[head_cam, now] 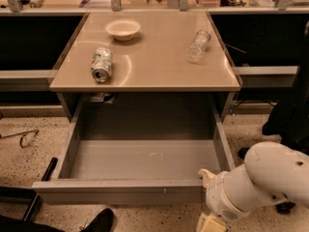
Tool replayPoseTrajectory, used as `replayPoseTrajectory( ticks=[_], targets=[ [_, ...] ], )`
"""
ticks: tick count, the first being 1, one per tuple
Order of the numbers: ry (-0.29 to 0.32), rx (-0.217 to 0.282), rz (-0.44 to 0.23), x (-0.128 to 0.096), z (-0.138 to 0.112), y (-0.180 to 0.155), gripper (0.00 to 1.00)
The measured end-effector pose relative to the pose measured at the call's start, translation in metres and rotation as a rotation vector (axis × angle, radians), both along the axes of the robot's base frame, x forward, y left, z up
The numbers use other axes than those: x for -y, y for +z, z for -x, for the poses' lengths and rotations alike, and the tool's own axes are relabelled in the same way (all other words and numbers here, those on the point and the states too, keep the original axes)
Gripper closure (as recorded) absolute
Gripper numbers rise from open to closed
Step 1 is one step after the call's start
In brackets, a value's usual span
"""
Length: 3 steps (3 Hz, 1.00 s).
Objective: Open top drawer
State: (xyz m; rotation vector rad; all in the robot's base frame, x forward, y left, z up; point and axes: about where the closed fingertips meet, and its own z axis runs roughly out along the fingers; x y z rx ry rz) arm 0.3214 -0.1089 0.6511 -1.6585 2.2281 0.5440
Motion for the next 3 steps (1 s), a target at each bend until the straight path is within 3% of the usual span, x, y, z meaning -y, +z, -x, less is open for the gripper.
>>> replayPoseTrajectory(
  ticks=[2,3],
  targets=[
    [0.003,-0.004,0.006,-0.003,0.015,0.006,0.00],
    [-0.052,0.000,0.058,0.012,0.068,0.020,0.00]
  ],
)
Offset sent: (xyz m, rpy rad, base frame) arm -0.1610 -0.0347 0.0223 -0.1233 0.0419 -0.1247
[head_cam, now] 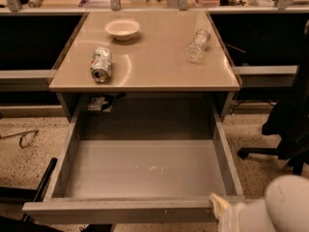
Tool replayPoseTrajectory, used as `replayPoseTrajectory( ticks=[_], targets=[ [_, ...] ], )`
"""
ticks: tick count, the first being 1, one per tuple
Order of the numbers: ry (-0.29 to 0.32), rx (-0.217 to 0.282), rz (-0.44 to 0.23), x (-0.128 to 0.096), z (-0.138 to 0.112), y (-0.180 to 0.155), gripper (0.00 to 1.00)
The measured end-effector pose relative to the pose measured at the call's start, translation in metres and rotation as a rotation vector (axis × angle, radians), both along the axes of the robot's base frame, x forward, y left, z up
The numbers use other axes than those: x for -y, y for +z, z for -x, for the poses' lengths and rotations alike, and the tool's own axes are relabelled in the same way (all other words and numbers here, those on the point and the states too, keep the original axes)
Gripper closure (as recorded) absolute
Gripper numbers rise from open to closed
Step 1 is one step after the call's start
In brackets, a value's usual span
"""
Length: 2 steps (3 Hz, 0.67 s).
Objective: Open top drawer
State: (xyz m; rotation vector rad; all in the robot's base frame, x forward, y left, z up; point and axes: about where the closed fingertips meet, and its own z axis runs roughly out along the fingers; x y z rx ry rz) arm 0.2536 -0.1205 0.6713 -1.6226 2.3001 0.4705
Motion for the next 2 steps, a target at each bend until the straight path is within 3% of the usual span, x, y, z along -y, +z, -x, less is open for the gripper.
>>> replayPoseTrajectory(
  ticks=[1,2],
  targets=[
    [-0.059,0.036,0.057,0.0148,0.0256,0.0170,0.00],
    [-0.060,0.037,0.060,0.0151,0.0249,0.0177,0.00]
  ],
)
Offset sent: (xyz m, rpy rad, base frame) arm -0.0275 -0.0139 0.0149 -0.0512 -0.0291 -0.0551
